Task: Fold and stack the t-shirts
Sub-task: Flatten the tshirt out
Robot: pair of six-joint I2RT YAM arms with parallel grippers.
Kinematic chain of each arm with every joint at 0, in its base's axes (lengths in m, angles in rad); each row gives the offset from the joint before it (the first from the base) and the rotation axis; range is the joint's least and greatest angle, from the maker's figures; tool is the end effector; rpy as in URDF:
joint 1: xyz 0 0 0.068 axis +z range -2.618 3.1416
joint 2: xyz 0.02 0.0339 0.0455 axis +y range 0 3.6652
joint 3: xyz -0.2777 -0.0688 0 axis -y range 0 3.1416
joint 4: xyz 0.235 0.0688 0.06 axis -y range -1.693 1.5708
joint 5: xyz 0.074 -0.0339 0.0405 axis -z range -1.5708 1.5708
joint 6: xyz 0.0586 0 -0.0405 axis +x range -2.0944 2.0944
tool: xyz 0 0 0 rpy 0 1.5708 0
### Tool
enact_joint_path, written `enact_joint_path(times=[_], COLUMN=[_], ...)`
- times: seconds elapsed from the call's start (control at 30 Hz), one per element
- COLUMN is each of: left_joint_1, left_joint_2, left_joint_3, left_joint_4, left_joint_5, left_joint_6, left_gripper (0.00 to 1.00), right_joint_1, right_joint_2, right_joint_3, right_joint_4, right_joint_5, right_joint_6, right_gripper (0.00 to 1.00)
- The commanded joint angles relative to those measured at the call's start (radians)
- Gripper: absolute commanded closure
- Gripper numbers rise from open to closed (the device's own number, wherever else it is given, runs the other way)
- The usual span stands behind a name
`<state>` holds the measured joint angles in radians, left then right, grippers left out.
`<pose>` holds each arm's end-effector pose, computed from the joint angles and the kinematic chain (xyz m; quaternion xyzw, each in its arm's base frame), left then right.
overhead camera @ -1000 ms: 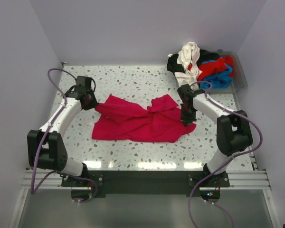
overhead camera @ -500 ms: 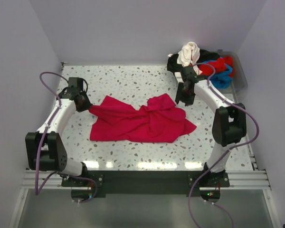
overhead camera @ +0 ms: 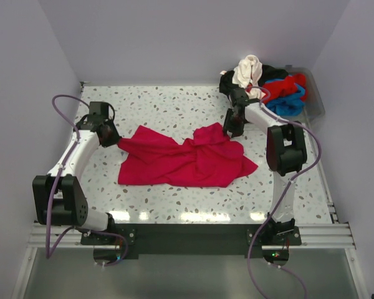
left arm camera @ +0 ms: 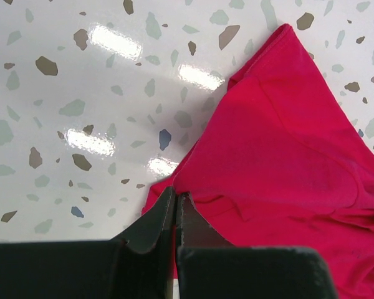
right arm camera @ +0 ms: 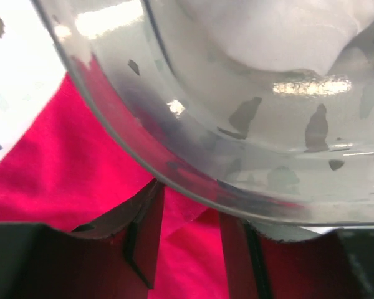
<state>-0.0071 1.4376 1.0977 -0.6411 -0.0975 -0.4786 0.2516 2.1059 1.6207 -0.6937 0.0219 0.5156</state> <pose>0.2983 0.0036 0.2570 -0.2370 0.9260 -0.0245 0.2930 0.4343 0.1103 0.1733 0.1312 0.9720 0.0629 0.1846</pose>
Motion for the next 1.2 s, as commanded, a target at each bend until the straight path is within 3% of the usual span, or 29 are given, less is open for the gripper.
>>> enact_joint_path(times=[0.0, 0.2, 0.53, 0.77, 0.83, 0.93, 1.17], left_joint_1=[0.007, 0.007, 0.007, 0.007, 0.007, 0.007, 0.007], left_joint_2=[-0.043, -0.04, -0.042, -0.046, -0.048, -0.046, -0.04], left_joint_3=[-0.004, 0.001, -0.007, -0.009, -0.012, -0.013, 0.095], left_joint_4=[-0.019, -0.02, -0.014, -0.014, -0.012, -0.005, 0.004], left_joint_5=[0.004, 0.007, 0.008, 0.007, 0.004, 0.01, -0.004], left_joint_6=[0.0, 0.002, 0.011, 0.015, 0.015, 0.014, 0.044], left_gripper=[1.0, 1.0, 1.0, 1.0, 1.0, 1.0, 1.0], right_joint_1=[0.002, 0.003, 0.002, 0.003, 0.003, 0.002, 0.002], right_joint_2=[0.003, 0.002, -0.03, -0.038, -0.037, -0.029, -0.119], right_joint_3=[0.047, 0.015, -0.042, -0.058, -0.074, -0.087, -0.015], right_joint_4=[0.029, 0.002, -0.017, -0.026, -0.021, -0.015, -0.084], right_joint_5=[-0.019, -0.049, -0.025, -0.025, -0.025, -0.046, -0.01], right_joint_6=[0.009, 0.024, 0.026, 0.029, 0.027, 0.029, 0.005], right_gripper=[0.58, 0.73, 0.65, 0.66, 0.73, 0.99, 1.0])
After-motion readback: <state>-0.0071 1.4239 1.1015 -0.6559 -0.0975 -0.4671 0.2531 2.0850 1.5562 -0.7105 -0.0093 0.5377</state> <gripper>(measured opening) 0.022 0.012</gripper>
